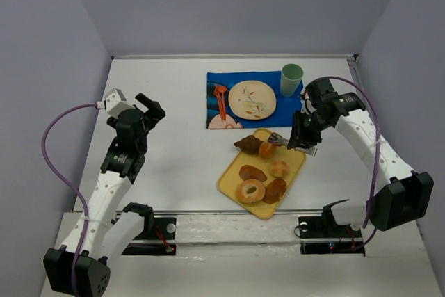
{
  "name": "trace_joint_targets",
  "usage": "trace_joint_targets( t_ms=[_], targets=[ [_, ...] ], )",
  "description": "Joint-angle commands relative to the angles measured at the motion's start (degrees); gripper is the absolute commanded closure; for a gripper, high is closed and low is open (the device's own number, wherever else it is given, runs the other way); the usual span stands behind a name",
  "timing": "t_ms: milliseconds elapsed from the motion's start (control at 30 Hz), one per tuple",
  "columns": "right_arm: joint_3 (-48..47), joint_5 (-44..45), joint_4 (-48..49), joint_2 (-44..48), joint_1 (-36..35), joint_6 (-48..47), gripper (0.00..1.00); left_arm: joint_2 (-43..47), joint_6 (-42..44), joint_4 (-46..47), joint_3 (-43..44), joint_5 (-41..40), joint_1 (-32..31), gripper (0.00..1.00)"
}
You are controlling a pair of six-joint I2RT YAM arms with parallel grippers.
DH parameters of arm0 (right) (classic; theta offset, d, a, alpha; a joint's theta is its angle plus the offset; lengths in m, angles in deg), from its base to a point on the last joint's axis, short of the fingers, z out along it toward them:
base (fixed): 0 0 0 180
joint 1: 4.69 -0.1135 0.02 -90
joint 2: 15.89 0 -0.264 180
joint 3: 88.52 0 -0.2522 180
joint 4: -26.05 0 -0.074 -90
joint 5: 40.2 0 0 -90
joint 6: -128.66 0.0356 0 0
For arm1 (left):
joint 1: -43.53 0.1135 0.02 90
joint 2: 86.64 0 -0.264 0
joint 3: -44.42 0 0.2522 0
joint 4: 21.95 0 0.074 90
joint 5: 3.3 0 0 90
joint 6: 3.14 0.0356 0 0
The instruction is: Place the bread
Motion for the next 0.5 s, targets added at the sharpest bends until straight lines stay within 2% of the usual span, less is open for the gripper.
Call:
trace_joint_targets(
  t_ms=[0,200,233,267,367,467],
  targets=[
    [-5.4,4.6,-0.6,1.2,-0.4,0.9,0.93,1.1,-0.3,2.1,-0.7,-1.8,0.2,0.01],
    [-8.1,7.5,5.4,2.5,-0.4,1.0,0.93,1.1,-0.3,2.0,-0.6,-1.8,0.2,0.01],
    [-6.9,8.1,10.1,3.1,-0.4,1.8,0.93,1.0,-0.2,1.8,-0.5,-1.8,0.2,0.01],
    [-5.6,8.1,10.1,4.1,-0.4,2.5,0.93,1.0,-0.2,1.7,-0.5,-1.9,0.2,0.01],
    [-1.5,6.7,25.0,5.6,-0.4,4.8,0.93,1.4,-0.3,1.6,-0.4,-1.3,0.2,0.01],
    [-2.1,5.9,30.2,1.3,-0.4,5.9,0.93,1.5,-0.2,1.7,-0.5,-1.0,0.2,0.01]
  ],
)
